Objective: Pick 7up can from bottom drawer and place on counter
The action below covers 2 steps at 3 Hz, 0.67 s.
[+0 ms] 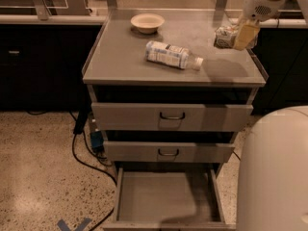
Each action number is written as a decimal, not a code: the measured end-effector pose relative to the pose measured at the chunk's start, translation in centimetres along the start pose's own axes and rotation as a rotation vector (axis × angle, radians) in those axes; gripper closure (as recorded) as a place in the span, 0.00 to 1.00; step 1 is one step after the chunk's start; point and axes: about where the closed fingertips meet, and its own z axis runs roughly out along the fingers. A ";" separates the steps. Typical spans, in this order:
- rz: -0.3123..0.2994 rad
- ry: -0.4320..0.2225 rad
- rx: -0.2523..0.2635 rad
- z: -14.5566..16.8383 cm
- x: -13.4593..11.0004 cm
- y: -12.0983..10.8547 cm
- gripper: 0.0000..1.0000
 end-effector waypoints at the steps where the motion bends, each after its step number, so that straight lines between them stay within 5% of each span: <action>1: 0.069 -0.074 -0.028 1.4 1.4 -0.2 1.00; 2: 0.103 -0.102 -0.060 3.2 2.1 -0.1 1.00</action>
Offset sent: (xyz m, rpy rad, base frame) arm 0.0225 -0.0423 -0.0337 0.1969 0.1123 -0.0664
